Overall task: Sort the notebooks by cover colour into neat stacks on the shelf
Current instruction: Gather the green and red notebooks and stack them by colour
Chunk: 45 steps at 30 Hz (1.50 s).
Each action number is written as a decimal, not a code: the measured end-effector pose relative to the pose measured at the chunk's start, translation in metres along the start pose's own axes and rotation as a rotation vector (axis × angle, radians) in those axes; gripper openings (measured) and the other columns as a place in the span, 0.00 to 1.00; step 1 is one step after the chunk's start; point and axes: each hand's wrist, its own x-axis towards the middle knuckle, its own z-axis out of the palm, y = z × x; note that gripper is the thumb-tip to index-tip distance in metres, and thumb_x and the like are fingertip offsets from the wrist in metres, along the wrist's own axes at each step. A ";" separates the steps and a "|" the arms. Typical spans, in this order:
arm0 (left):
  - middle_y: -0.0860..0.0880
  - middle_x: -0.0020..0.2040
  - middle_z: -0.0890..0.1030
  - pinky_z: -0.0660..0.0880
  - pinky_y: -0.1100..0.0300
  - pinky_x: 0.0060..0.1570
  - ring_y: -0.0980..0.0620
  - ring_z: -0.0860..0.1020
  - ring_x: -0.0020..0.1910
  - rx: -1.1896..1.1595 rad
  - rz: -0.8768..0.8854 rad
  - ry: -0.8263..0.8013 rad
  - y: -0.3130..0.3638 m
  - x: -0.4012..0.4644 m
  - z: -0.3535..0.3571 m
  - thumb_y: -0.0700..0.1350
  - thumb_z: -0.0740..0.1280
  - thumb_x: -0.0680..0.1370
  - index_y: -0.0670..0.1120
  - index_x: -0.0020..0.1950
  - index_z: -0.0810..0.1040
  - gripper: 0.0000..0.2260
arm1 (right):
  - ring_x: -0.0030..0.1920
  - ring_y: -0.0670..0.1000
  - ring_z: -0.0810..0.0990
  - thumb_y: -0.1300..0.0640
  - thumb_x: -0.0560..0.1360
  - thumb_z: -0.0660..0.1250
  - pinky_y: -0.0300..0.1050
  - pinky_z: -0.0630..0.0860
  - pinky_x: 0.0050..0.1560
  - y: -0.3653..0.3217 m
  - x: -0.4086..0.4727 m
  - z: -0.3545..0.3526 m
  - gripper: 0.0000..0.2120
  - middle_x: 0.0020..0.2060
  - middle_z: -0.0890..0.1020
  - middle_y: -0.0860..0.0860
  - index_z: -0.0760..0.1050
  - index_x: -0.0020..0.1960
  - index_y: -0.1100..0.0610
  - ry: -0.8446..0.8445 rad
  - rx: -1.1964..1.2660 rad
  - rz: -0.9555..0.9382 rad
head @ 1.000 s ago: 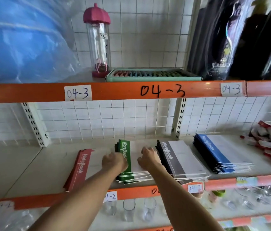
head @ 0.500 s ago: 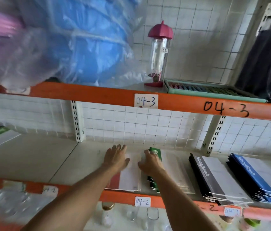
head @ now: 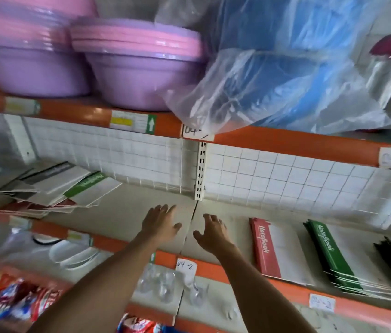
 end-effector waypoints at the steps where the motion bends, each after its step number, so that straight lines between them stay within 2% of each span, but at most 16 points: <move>1: 0.48 0.70 0.72 0.64 0.51 0.69 0.45 0.69 0.69 0.007 -0.011 -0.002 -0.020 -0.004 -0.001 0.60 0.61 0.78 0.50 0.77 0.62 0.29 | 0.69 0.59 0.69 0.46 0.77 0.65 0.51 0.66 0.68 -0.016 0.003 0.010 0.29 0.70 0.70 0.56 0.64 0.74 0.57 -0.012 0.006 0.003; 6: 0.47 0.68 0.74 0.68 0.51 0.64 0.44 0.70 0.67 0.041 -0.082 -0.063 -0.105 -0.021 -0.008 0.61 0.61 0.78 0.52 0.76 0.62 0.28 | 0.69 0.58 0.69 0.45 0.76 0.65 0.49 0.66 0.68 -0.088 0.016 0.059 0.29 0.69 0.71 0.56 0.66 0.72 0.57 -0.072 0.030 -0.015; 10: 0.47 0.68 0.74 0.69 0.50 0.63 0.44 0.70 0.66 0.045 -0.104 -0.092 -0.160 -0.019 -0.011 0.61 0.60 0.78 0.52 0.76 0.63 0.28 | 0.70 0.58 0.68 0.45 0.77 0.65 0.49 0.65 0.69 -0.135 0.036 0.081 0.29 0.70 0.70 0.55 0.65 0.73 0.56 -0.116 0.028 -0.039; 16: 0.47 0.65 0.76 0.71 0.51 0.61 0.44 0.73 0.64 0.070 -0.164 -0.049 -0.241 0.011 -0.014 0.59 0.62 0.78 0.50 0.72 0.67 0.25 | 0.71 0.58 0.66 0.45 0.78 0.64 0.50 0.63 0.70 -0.207 0.090 0.117 0.29 0.72 0.68 0.56 0.63 0.74 0.57 -0.174 0.019 -0.143; 20: 0.48 0.61 0.77 0.73 0.51 0.58 0.45 0.75 0.61 0.050 -0.183 0.011 -0.288 0.027 -0.016 0.55 0.63 0.79 0.49 0.67 0.71 0.19 | 0.71 0.58 0.66 0.46 0.77 0.65 0.51 0.63 0.71 -0.247 0.127 0.137 0.29 0.72 0.69 0.56 0.64 0.74 0.57 -0.233 0.014 -0.195; 23: 0.47 0.64 0.77 0.71 0.51 0.63 0.44 0.74 0.64 0.069 -0.238 0.039 -0.323 0.039 -0.021 0.55 0.62 0.79 0.49 0.71 0.71 0.21 | 0.70 0.59 0.68 0.46 0.77 0.66 0.51 0.65 0.70 -0.277 0.157 0.150 0.28 0.71 0.70 0.56 0.65 0.73 0.57 -0.222 0.017 -0.232; 25: 0.46 0.63 0.78 0.70 0.51 0.63 0.45 0.73 0.63 0.070 -0.257 0.063 -0.345 0.041 -0.018 0.55 0.63 0.78 0.48 0.69 0.72 0.21 | 0.70 0.58 0.68 0.46 0.77 0.66 0.51 0.65 0.69 -0.298 0.170 0.160 0.28 0.70 0.70 0.56 0.66 0.72 0.57 -0.202 0.011 -0.252; 28: 0.48 0.63 0.78 0.70 0.52 0.62 0.45 0.73 0.63 0.097 -0.207 0.023 -0.370 0.040 -0.016 0.55 0.63 0.78 0.49 0.69 0.71 0.21 | 0.72 0.57 0.65 0.46 0.77 0.64 0.52 0.63 0.70 -0.324 0.178 0.174 0.27 0.71 0.69 0.54 0.65 0.72 0.57 -0.207 -0.022 -0.283; 31: 0.47 0.64 0.77 0.70 0.51 0.62 0.46 0.72 0.64 0.106 -0.162 0.089 -0.392 0.049 -0.022 0.53 0.62 0.79 0.47 0.70 0.70 0.21 | 0.75 0.55 0.61 0.46 0.80 0.60 0.52 0.60 0.72 -0.342 0.187 0.187 0.26 0.74 0.67 0.52 0.65 0.74 0.54 -0.206 -0.061 -0.310; 33: 0.45 0.67 0.74 0.68 0.51 0.66 0.44 0.70 0.67 0.154 -0.147 0.096 -0.406 0.052 -0.023 0.53 0.61 0.80 0.46 0.71 0.69 0.22 | 0.74 0.55 0.63 0.44 0.81 0.56 0.53 0.60 0.71 -0.343 0.185 0.192 0.24 0.74 0.67 0.51 0.66 0.74 0.52 -0.223 -0.105 -0.272; 35: 0.39 0.73 0.68 0.62 0.48 0.72 0.40 0.65 0.73 0.209 -0.161 0.056 -0.417 0.056 -0.020 0.55 0.60 0.80 0.43 0.74 0.66 0.26 | 0.73 0.56 0.65 0.42 0.82 0.54 0.53 0.61 0.71 -0.337 0.179 0.196 0.25 0.73 0.68 0.52 0.66 0.73 0.54 -0.207 -0.118 -0.194; 37: 0.36 0.75 0.65 0.57 0.47 0.74 0.38 0.61 0.75 0.221 -0.243 0.003 -0.424 0.062 -0.015 0.57 0.58 0.81 0.41 0.75 0.65 0.28 | 0.71 0.58 0.67 0.41 0.82 0.54 0.53 0.62 0.70 -0.327 0.174 0.193 0.26 0.71 0.69 0.54 0.66 0.72 0.56 -0.145 -0.117 -0.088; 39: 0.37 0.71 0.69 0.60 0.45 0.71 0.38 0.66 0.71 0.229 -0.282 -0.050 -0.422 0.059 -0.006 0.58 0.56 0.80 0.42 0.70 0.70 0.25 | 0.70 0.59 0.67 0.41 0.82 0.54 0.54 0.63 0.69 -0.313 0.168 0.190 0.25 0.71 0.67 0.57 0.66 0.72 0.57 -0.079 -0.136 0.016; 42: 0.40 0.53 0.79 0.73 0.47 0.53 0.40 0.76 0.54 0.209 -0.098 -0.042 -0.405 0.049 0.011 0.55 0.64 0.75 0.43 0.55 0.80 0.18 | 0.67 0.60 0.69 0.43 0.81 0.56 0.56 0.64 0.68 -0.299 0.147 0.190 0.22 0.68 0.67 0.59 0.68 0.68 0.56 -0.015 -0.221 0.113; 43: 0.42 0.47 0.80 0.75 0.47 0.47 0.40 0.77 0.49 0.189 -0.051 -0.034 -0.395 0.046 0.014 0.53 0.68 0.72 0.44 0.49 0.81 0.14 | 0.63 0.62 0.72 0.44 0.80 0.60 0.57 0.67 0.65 -0.295 0.143 0.192 0.21 0.64 0.70 0.61 0.71 0.65 0.58 0.045 -0.240 0.156; 45: 0.45 0.39 0.78 0.75 0.48 0.39 0.41 0.78 0.43 0.106 0.032 0.010 -0.375 0.042 0.021 0.48 0.74 0.67 0.46 0.41 0.79 0.09 | 0.49 0.64 0.77 0.48 0.69 0.75 0.58 0.74 0.54 -0.291 0.135 0.191 0.19 0.50 0.77 0.63 0.78 0.51 0.61 0.114 -0.260 0.272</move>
